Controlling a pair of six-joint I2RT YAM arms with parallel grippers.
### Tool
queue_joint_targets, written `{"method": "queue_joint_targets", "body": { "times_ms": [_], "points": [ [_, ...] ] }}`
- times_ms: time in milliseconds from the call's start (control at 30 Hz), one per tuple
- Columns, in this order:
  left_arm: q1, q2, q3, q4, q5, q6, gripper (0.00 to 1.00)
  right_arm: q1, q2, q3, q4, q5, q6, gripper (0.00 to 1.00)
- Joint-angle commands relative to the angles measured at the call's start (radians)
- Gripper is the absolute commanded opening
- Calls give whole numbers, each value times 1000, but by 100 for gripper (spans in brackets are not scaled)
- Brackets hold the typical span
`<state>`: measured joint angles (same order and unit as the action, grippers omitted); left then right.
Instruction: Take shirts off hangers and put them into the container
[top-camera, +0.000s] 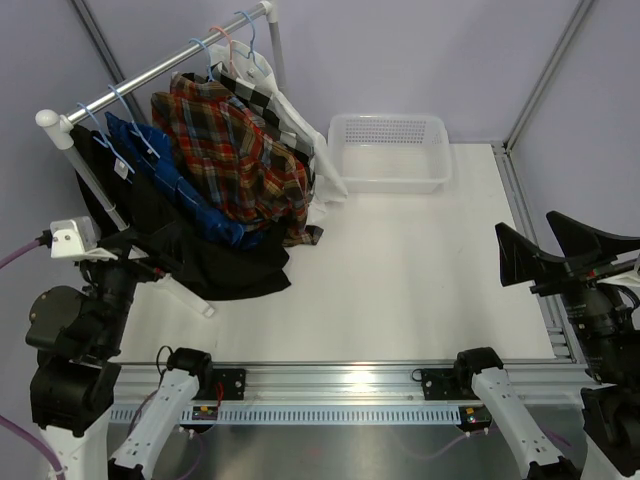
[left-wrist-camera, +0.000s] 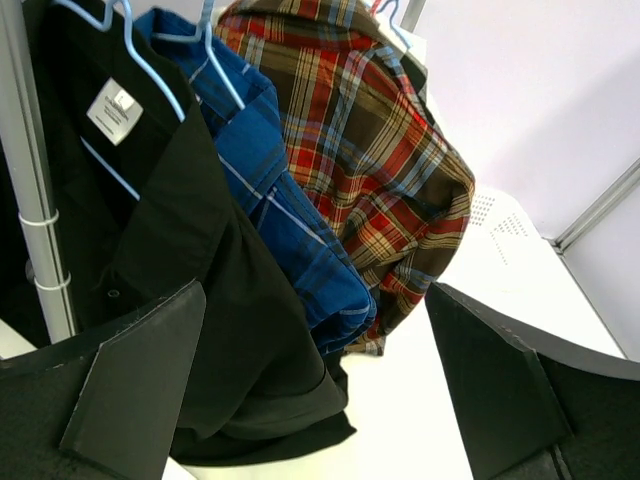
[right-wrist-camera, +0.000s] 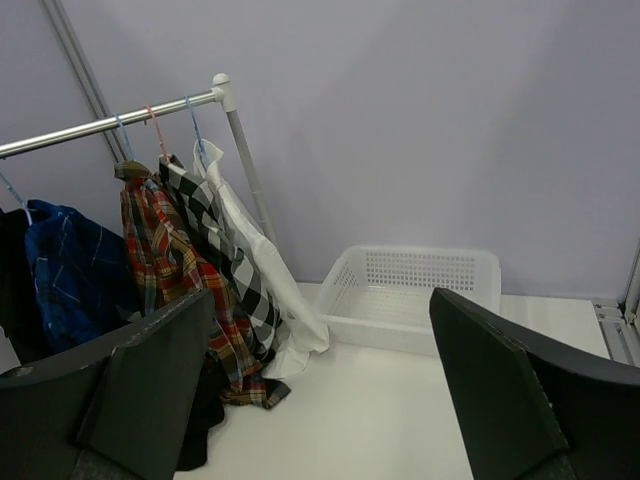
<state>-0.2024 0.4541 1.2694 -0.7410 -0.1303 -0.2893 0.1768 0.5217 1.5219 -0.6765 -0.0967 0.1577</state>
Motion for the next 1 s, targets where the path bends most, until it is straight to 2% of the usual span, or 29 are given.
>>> {"method": "queue_joint_targets", "body": {
  "times_ms": [0,167,367,500,667,967],
  "points": [
    [-5,54,30,23,-37,-57,99,12,3,-12,25,-14,11,100],
    [-5,162,91,25,-130,-175,99,10,18,-49,17,-136,46,99],
    [-3,358,209,23,-279,-202,99,10,99,-46,-104,-265,66,99],
    [-5,463,297,23,-374,-215,99,10,132,-69,-170,-294,98,99],
    [-5,584,421,26,-382,-200,99,9,124,-127,-176,-313,108,99],
    [-3,762,528,26,-405,-206,95,10,98,-155,-170,-302,102,99]
  ]
}}
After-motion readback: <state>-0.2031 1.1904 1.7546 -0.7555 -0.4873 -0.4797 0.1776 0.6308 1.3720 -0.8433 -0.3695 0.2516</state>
